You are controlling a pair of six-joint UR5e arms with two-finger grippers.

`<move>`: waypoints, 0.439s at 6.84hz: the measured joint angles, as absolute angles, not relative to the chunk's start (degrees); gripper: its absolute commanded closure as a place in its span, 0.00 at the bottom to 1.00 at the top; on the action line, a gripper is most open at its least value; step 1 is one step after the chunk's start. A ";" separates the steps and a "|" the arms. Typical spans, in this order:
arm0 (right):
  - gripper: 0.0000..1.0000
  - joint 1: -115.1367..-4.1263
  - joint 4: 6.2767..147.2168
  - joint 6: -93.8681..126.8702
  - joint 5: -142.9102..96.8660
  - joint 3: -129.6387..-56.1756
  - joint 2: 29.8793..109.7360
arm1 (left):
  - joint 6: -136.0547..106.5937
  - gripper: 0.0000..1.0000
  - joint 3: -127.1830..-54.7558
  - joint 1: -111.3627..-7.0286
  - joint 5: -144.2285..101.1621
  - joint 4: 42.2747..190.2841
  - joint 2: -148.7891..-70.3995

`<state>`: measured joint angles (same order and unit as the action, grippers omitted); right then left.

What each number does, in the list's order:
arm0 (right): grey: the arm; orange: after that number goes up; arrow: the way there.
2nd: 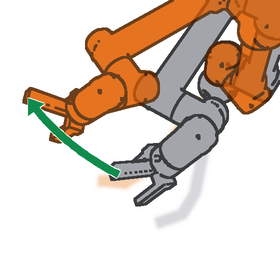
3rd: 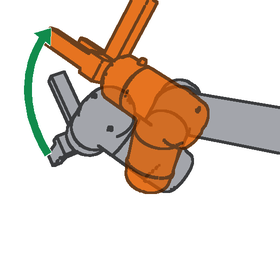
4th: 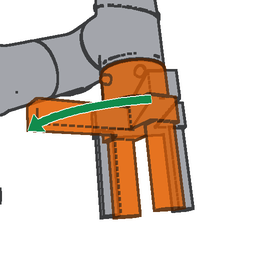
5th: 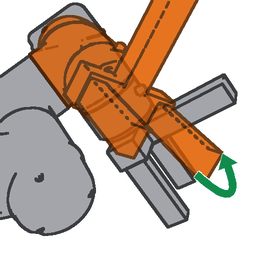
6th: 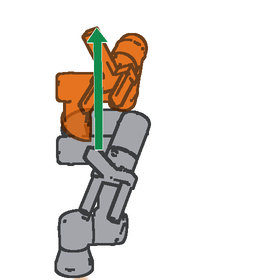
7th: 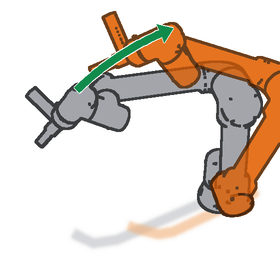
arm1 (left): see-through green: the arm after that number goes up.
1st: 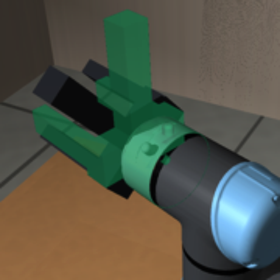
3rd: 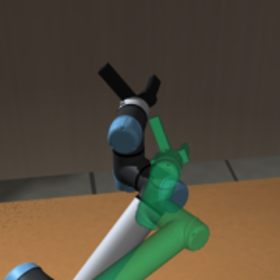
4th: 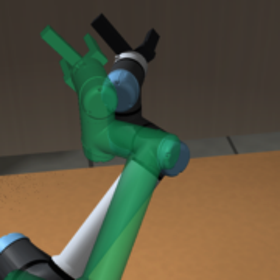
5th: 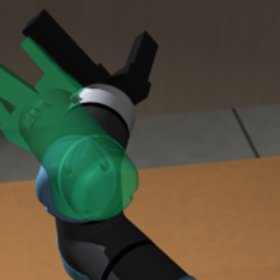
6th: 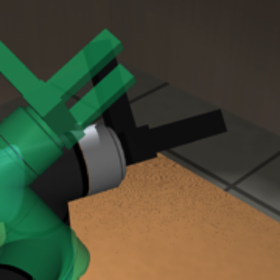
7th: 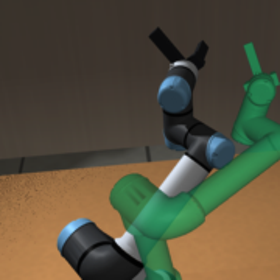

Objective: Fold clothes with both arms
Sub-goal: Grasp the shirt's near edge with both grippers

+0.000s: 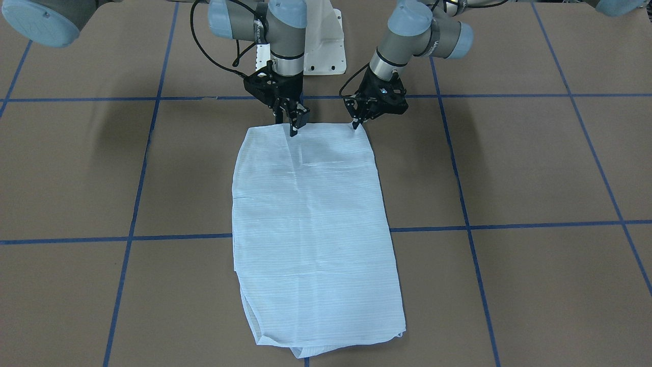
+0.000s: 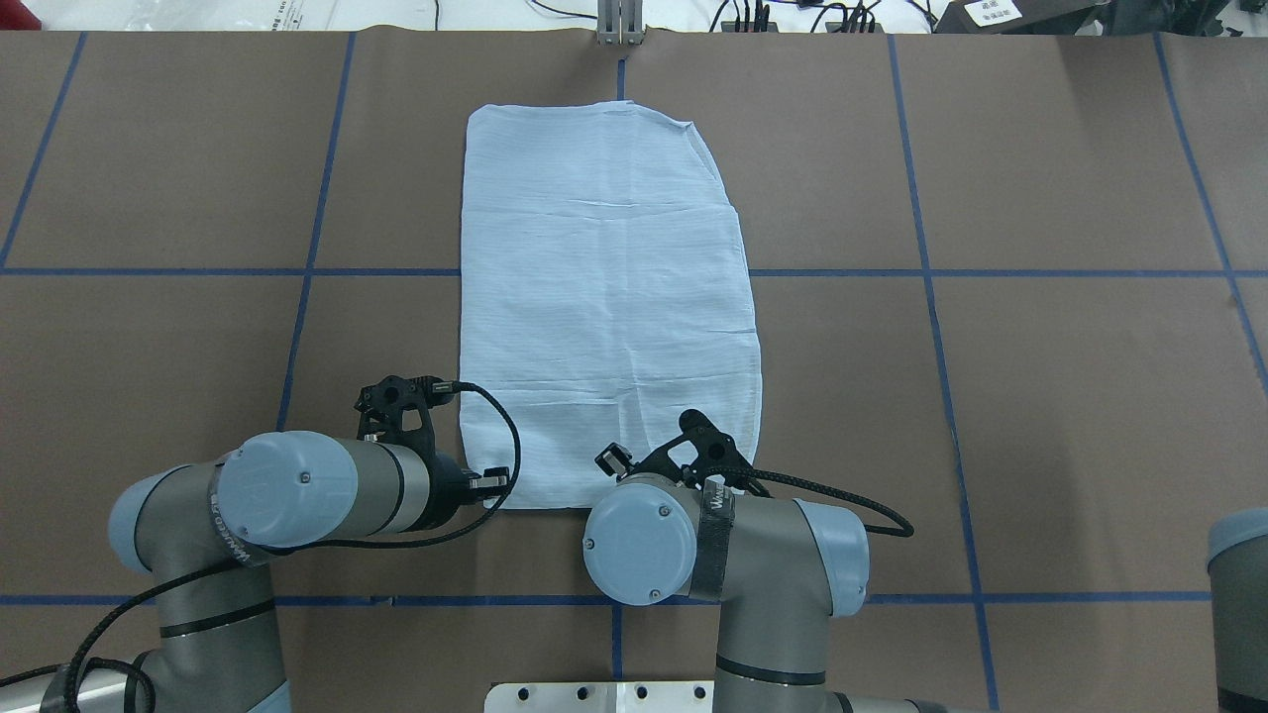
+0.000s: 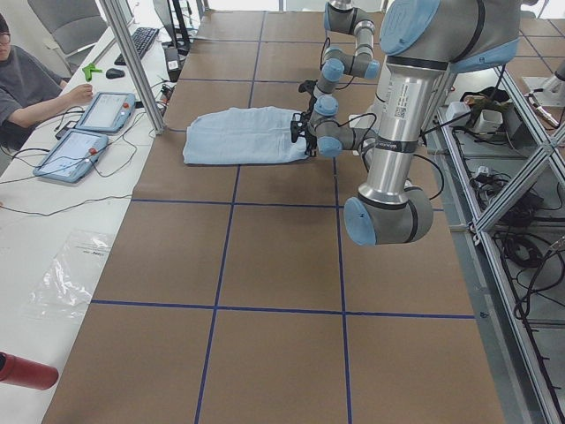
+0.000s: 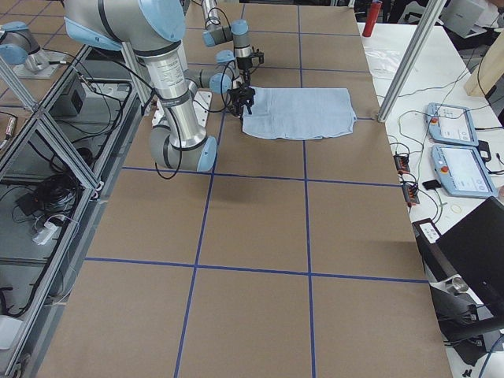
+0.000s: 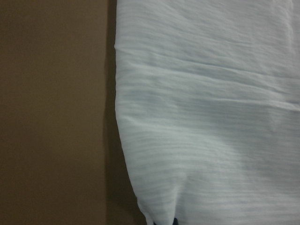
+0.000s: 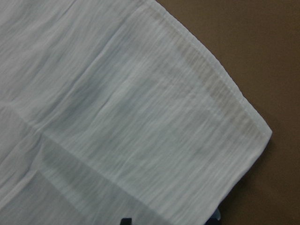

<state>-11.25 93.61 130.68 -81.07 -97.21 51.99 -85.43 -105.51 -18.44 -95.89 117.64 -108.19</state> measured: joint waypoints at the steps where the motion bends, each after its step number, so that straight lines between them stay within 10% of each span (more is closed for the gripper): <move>1: 1.00 -11.25 93.27 131.21 -80.76 -97.13 51.86 | -85.43 1.00 -105.51 -18.45 -95.89 117.62 -108.19; 3: 1.00 -11.25 92.27 132.28 -80.10 -97.05 51.75 | -85.43 1.00 -105.53 -18.40 -95.89 117.60 -108.19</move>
